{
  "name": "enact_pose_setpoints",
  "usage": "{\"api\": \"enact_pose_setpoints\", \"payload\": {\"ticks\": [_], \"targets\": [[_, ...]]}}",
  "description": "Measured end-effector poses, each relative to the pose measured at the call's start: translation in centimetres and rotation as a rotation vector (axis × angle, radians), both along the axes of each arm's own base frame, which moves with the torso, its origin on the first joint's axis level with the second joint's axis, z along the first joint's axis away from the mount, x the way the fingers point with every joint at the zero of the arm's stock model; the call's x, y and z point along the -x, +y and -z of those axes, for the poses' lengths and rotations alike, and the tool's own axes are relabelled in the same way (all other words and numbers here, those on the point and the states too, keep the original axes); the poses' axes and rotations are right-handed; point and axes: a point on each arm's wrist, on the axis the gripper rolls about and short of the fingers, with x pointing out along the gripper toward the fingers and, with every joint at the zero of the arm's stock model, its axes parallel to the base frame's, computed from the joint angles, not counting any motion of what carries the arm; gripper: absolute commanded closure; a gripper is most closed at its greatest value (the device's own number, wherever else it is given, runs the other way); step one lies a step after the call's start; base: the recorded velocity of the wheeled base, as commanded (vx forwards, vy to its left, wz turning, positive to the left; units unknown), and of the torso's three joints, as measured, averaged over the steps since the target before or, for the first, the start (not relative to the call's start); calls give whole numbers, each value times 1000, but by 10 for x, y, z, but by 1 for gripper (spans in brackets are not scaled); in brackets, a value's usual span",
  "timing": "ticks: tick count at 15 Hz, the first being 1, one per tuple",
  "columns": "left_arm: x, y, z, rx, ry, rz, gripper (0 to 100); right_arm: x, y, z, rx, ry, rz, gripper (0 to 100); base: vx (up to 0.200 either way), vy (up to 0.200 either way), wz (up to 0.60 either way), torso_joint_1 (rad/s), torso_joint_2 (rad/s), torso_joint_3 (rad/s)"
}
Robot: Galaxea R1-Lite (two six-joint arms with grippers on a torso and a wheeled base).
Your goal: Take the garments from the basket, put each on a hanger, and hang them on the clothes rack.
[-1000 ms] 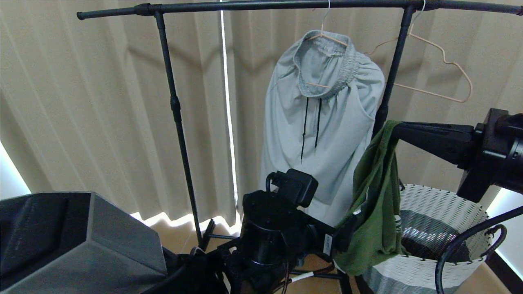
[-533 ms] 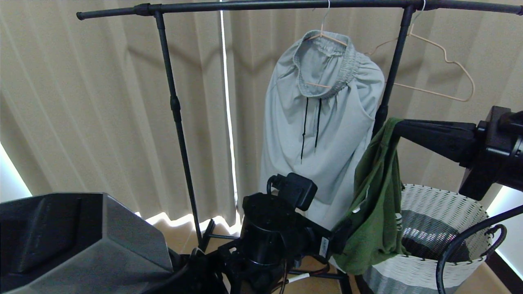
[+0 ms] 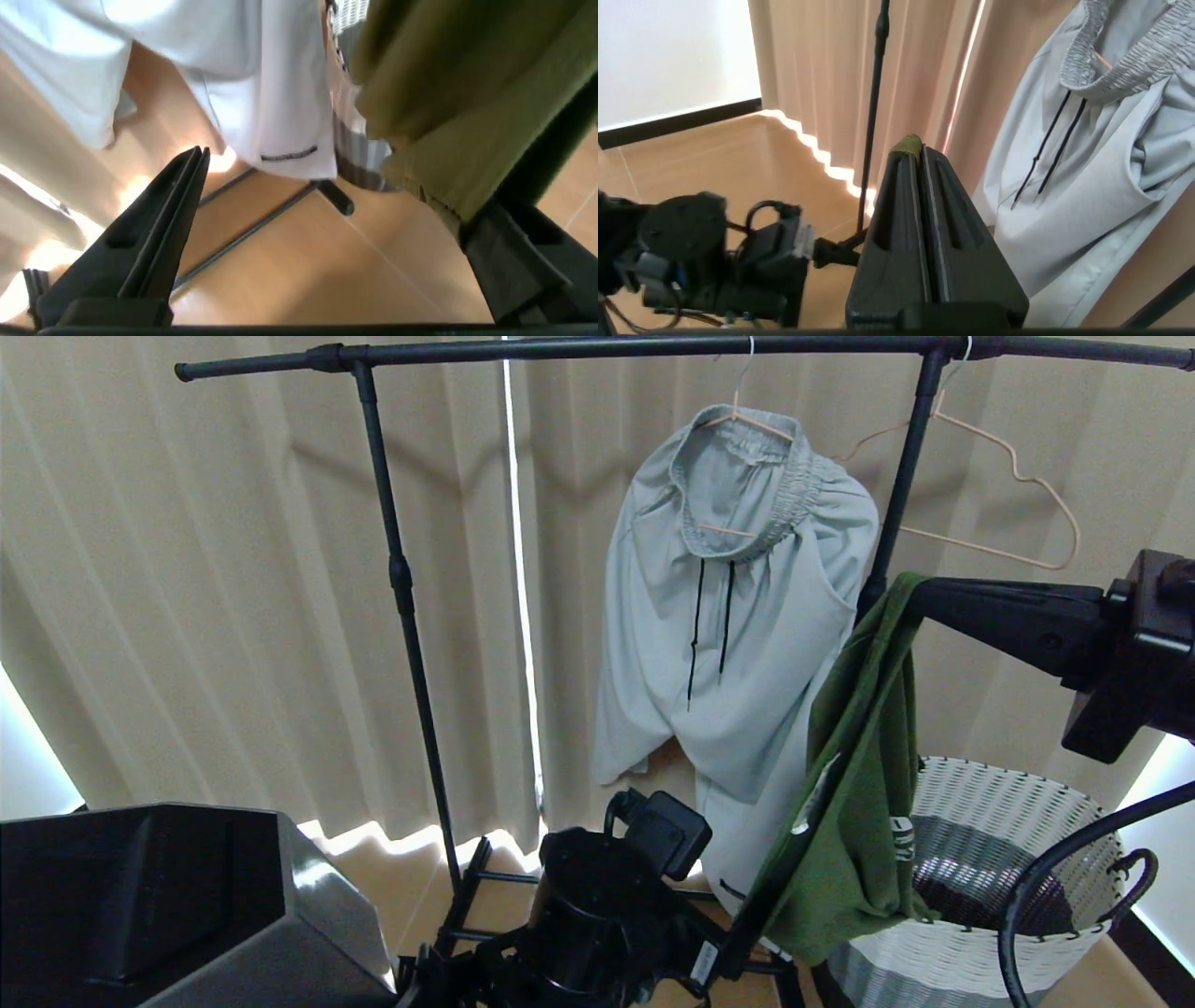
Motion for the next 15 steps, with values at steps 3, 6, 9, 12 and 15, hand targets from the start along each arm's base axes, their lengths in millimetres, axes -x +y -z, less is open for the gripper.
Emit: {"api": "enact_pose_setpoints", "payload": {"ticks": [3,6,9,12,15], "targets": [[8,10,-1,-5,0,3,100,-2,1,1,4,7,2,100,0,0,0,0,0,0],[22,30,0,11,-43,20,100,-6,3,4,5,25,9,100,0,0,0,0,0,0],[28,69,-1,-20,-138,-2,100,-11,4,10,18,50,17,100,0,0,0,0,0,0],[19,103,-18,-63,-138,-96,100,-20,4,19,36,83,41,100,0,0,0,0,0,0],[9,122,-57,-108,-96,-153,100,-24,4,20,38,87,51,100,0,0,0,0,0,0]]}}
